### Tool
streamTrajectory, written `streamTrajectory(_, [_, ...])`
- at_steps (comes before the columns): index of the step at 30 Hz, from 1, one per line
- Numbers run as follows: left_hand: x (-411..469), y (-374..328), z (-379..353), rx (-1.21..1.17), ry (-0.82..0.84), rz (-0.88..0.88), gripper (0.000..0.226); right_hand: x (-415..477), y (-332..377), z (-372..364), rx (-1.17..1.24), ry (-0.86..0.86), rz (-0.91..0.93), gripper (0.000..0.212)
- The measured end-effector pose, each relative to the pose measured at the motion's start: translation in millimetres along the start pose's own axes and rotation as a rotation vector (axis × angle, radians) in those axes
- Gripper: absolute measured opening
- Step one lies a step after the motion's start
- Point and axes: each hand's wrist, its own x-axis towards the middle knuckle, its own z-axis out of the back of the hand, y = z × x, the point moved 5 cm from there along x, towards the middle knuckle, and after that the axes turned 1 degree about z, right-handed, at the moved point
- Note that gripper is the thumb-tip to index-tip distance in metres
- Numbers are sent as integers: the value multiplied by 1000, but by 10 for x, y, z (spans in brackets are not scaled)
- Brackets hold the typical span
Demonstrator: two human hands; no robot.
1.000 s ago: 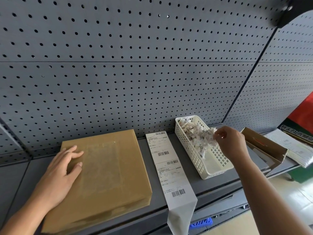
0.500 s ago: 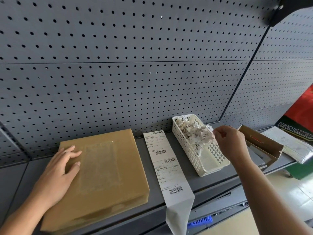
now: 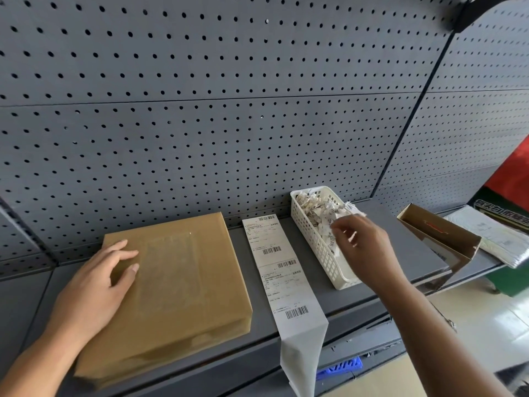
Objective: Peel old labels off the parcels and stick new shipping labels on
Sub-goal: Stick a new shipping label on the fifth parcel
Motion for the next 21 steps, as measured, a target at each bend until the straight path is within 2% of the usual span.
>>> streamTrajectory(3, [-37, -93, 25, 23, -20, -42, 14, -217, 166, -257, 46, 141, 67, 10])
streamTrajectory(5, [-84, -174, 22, 29, -35, -69, 19, -376, 222, -481, 58, 273, 89, 13])
streamTrajectory(8, [-187, -319, -38, 0, -32, -93, 24, -623, 141, -849, -14, 463, 22, 36])
streamTrajectory(11, [-318, -481, -126, -50, 5, -114, 22, -797, 10, -1089, -168, 549, -107, 65])
streamTrajectory(15, [-467, -677, -257, -49, 72, -147, 23, -832, -44, -1207, -266, 532, -200, 84])
streamTrajectory(21, [-560, -858, -436, -99, 124, -165, 16, -651, -53, -1302, -142, 442, -302, 85])
